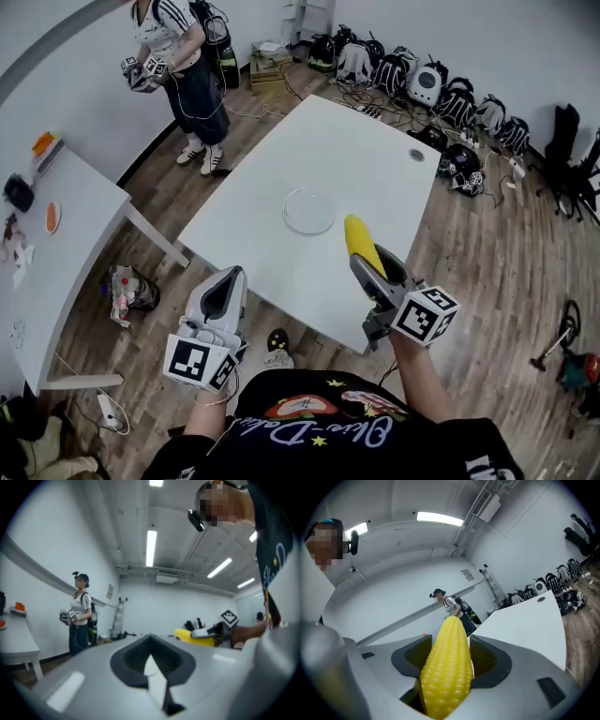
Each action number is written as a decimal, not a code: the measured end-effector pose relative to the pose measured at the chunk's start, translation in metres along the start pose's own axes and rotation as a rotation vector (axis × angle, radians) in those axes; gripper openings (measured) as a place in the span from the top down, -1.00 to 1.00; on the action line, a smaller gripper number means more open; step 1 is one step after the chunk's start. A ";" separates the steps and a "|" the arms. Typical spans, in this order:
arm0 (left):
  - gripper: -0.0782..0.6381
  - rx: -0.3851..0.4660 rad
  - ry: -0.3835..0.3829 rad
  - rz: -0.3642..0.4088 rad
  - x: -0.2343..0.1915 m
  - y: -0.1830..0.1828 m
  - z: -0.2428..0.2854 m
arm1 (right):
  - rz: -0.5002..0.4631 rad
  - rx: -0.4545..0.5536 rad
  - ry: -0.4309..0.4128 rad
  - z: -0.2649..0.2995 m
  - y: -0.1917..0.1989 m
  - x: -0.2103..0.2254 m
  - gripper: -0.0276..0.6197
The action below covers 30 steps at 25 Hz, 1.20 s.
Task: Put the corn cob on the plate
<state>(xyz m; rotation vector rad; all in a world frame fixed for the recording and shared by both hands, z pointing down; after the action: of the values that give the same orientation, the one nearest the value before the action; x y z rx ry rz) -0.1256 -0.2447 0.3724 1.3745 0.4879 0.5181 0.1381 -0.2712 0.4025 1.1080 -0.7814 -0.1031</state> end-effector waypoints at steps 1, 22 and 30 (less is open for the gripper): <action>0.82 -0.001 0.016 0.004 -0.013 -0.001 0.007 | 0.016 -0.009 0.008 0.018 -0.001 0.006 0.13; 0.82 -0.082 0.092 0.007 -0.136 0.008 0.065 | -0.283 -0.469 0.417 0.253 0.031 0.135 0.13; 0.82 -0.079 0.097 -0.003 -0.145 0.007 0.073 | -0.299 -0.570 0.403 0.267 0.052 0.143 0.13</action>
<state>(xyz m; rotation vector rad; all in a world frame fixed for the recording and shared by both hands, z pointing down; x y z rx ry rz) -0.1964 -0.3892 0.3924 1.2776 0.5430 0.5981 0.0650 -0.5139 0.5766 0.6592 -0.1944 -0.3225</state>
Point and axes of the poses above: the fingertips, and each gripper's own axes: z forward along the fingers, x to its right, y out of its underside, the point moved 4 cm from there along -z, backward along the fingers, and after that the axes turned 9 degrees about -x, right-handed, at the moved point
